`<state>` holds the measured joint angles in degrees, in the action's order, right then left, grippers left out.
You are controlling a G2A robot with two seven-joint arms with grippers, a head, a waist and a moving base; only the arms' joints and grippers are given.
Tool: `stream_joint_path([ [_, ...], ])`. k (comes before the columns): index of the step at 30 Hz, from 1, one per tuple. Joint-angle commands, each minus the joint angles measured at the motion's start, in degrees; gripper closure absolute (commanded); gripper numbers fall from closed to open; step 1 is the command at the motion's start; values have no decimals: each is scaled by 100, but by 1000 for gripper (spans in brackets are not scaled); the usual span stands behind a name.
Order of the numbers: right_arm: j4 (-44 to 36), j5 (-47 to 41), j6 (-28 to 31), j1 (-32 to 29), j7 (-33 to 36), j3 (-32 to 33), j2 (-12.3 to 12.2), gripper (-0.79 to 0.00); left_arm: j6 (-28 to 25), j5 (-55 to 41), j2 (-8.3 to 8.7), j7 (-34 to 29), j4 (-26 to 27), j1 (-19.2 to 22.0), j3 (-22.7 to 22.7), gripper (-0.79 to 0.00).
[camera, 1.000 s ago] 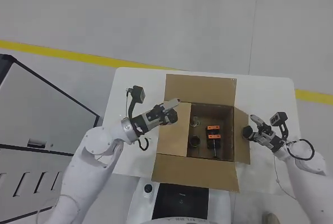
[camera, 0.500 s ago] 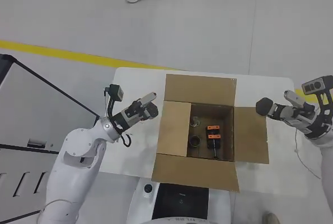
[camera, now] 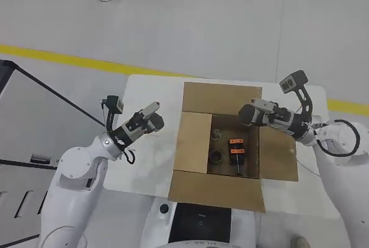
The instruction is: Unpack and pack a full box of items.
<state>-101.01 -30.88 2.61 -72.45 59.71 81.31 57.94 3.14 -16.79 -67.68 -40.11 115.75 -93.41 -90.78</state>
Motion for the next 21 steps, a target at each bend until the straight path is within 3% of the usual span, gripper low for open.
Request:
stream_joint_path([
  [1, 0, 1, 0, 0, 0, -1, 0, -785, 0, 0, 0, 0, 0, 0, 0, -785],
  [5, 39, 194, -138, -50, 68, -133, -4, -785, 117, -108, -6, -42, -10, 58, 108, -785],
  [11, 774, 835, -253, 96, 129, -1048, 78, -785, 370, -82, 0, 22, -167, 678, 305, -785],
  [15, 1334, 1293, -3, 220, 110, -1536, 142, -785, 326, -92, 24, 133, -191, 498, 78, -785],
  [21, 1556, 1620, 120, 434, -100, -2176, 276, -785, 280, -205, 51, 331, -51, 151, -274, -785],
])
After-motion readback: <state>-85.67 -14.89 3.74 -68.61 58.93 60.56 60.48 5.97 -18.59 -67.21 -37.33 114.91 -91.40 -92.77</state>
